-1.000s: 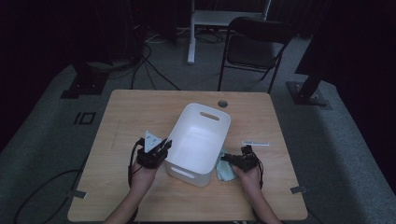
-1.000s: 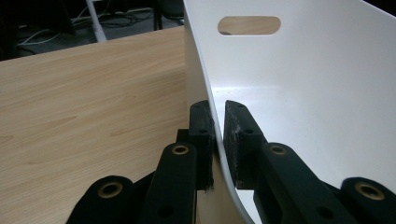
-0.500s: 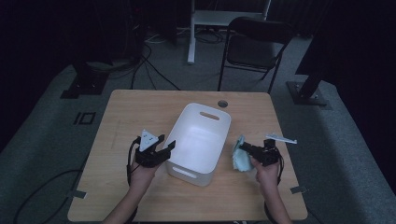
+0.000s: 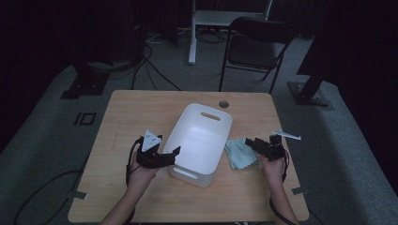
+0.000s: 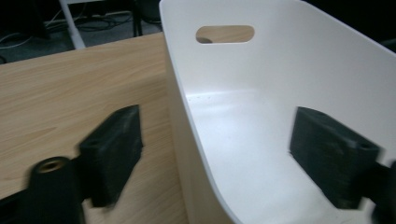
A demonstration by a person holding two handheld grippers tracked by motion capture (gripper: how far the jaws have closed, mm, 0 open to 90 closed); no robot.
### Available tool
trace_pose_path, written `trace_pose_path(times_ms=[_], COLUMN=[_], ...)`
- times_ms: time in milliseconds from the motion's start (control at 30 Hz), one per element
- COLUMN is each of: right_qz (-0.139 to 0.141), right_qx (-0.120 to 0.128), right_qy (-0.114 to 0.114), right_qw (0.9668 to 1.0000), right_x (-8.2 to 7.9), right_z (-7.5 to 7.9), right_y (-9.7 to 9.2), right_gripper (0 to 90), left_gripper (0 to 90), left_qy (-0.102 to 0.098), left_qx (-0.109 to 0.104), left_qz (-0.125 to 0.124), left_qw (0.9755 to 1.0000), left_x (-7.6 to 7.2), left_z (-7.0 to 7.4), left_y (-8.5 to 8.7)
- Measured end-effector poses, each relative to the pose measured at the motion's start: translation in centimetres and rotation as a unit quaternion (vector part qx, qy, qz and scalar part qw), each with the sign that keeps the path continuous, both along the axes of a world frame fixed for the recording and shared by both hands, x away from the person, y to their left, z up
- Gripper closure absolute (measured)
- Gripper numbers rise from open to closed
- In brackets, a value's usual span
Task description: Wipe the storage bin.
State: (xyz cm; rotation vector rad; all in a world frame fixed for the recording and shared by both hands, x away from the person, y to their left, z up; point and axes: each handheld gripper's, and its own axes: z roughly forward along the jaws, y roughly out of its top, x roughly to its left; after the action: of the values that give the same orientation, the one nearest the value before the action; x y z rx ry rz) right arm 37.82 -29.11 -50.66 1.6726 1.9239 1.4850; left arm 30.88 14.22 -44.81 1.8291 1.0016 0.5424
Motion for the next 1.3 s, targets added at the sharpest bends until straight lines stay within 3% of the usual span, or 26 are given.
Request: trace_pose_path(times_ms=[67,233,833,1300], right_qz=[0.010,0.037,0.045,0.060], right_qx=[0.000,-0.013,-0.034,-0.039], right_qy=[-0.004,-0.013,-0.009,-0.019], right_qw=[0.9999,0.9991,0.9984,0.9973], right_x=[0.0,-0.4,-2.3,-4.7], right_z=[0.2,0.6,-0.2,-0.9], right_y=[0.3,1.1,0.8,0.8], right_gripper=[27.2,20.5,19.6,19.6], left_gripper=[16.7,14.9,14.5,14.5], left_qy=[0.001,-0.006,-0.037,-0.017], left_qx=[-0.003,-0.015,-0.040,-0.034], left_qz=[-0.004,-0.019,-0.025,0.000], left_qw=[1.0000,0.9997,0.9982,0.9993], left_x=[-0.1,-0.7,-3.2,-4.2], left_z=[0.1,0.3,0.2,-3.0], left_y=[0.2,1.1,4.4,7.8])
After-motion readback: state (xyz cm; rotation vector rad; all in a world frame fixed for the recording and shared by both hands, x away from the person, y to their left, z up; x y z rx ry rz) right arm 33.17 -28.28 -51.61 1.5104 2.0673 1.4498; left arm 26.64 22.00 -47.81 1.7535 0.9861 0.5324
